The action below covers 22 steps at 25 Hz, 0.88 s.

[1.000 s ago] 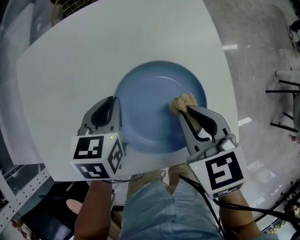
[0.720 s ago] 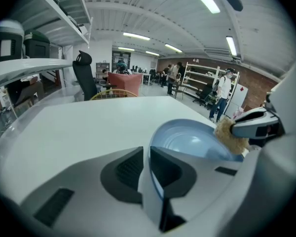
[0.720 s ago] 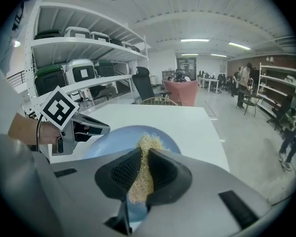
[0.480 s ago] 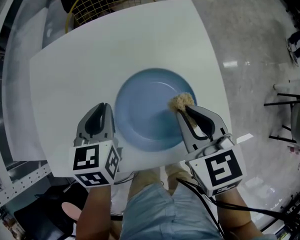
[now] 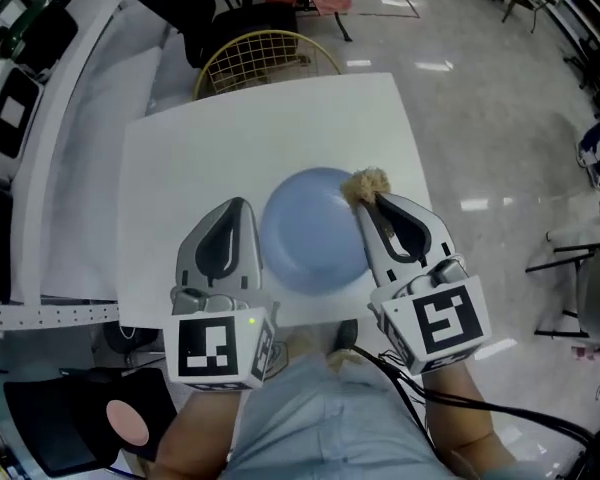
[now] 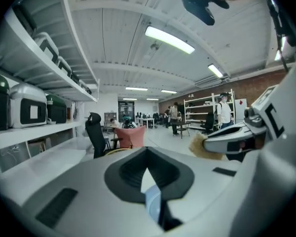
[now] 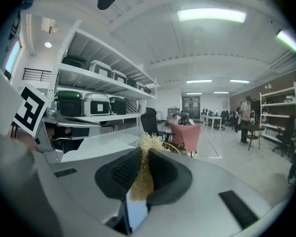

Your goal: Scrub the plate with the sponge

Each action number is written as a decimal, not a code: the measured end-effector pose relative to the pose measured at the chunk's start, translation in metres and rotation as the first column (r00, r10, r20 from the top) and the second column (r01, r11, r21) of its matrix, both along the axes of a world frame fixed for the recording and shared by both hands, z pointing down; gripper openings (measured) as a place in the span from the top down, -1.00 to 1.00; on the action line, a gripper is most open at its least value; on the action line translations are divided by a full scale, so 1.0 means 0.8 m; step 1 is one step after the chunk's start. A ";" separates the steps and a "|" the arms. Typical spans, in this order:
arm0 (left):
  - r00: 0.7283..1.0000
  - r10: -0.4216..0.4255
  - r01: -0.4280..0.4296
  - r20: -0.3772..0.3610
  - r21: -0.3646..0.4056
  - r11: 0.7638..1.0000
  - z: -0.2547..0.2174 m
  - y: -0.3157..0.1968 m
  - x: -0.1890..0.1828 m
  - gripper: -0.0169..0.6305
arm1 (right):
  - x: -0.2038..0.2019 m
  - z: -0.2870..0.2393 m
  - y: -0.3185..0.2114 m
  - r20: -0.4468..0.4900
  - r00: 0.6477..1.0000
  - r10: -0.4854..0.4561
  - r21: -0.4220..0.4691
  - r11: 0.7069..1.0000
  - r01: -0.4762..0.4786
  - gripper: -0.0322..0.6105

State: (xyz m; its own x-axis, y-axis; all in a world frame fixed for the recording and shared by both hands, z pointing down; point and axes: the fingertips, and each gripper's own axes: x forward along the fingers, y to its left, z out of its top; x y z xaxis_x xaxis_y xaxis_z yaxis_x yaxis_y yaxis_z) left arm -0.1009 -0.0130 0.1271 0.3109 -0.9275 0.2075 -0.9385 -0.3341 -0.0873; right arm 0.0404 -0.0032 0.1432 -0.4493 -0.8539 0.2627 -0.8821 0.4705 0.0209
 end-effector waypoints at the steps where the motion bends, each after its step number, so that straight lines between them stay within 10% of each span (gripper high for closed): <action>1: 1.000 -0.006 0.006 0.000 0.023 1.000 -0.013 0.003 0.002 0.91 | -0.001 -0.014 0.001 0.004 1.000 -0.007 0.030 1.000 0.007 0.73; 22: 1.000 0.016 -0.017 0.008 0.120 0.993 -0.062 0.038 0.037 0.91 | 0.006 -0.068 0.024 0.008 1.000 -0.021 0.156 0.988 0.019 0.73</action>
